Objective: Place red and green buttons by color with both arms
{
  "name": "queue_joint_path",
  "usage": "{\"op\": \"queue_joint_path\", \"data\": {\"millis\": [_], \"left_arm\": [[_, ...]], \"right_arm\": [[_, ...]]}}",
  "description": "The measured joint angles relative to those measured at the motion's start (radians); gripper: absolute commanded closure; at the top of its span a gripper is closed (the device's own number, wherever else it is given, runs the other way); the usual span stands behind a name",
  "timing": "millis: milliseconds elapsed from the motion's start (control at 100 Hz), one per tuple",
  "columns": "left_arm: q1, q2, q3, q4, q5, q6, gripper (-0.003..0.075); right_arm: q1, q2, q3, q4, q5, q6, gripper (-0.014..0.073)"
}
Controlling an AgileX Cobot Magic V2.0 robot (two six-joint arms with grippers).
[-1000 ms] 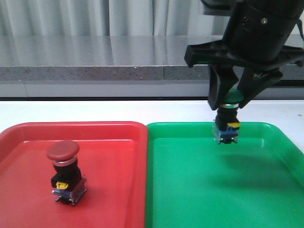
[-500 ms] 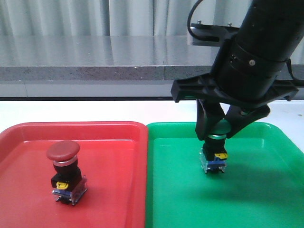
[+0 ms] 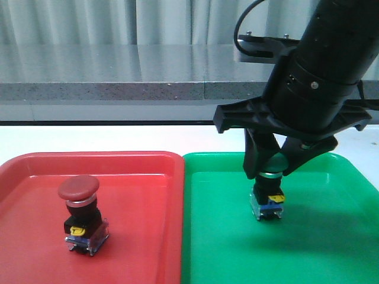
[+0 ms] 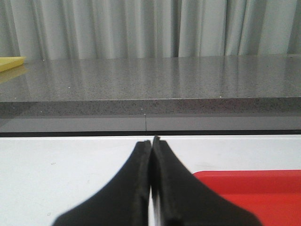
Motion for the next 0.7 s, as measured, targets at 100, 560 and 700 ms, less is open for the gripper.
{"op": "queue_joint_path", "data": {"millis": [100, 560, 700], "left_arm": [[0.0, 0.0, 0.0, 0.0, 0.0, 0.0, 0.0741], [0.0, 0.0, 0.0, 0.0, 0.0, 0.0, 0.0741], [0.0, 0.0, 0.0, 0.0, 0.0, 0.0, 0.0741]], "right_arm": [[0.0, 0.0, 0.0, 0.0, -0.002, 0.0, 0.0011], [-0.016, -0.082, 0.0, 0.002, 0.0, -0.004, 0.0], [-0.074, -0.152, 0.0, 0.019, 0.006, -0.064, 0.0032]]}}
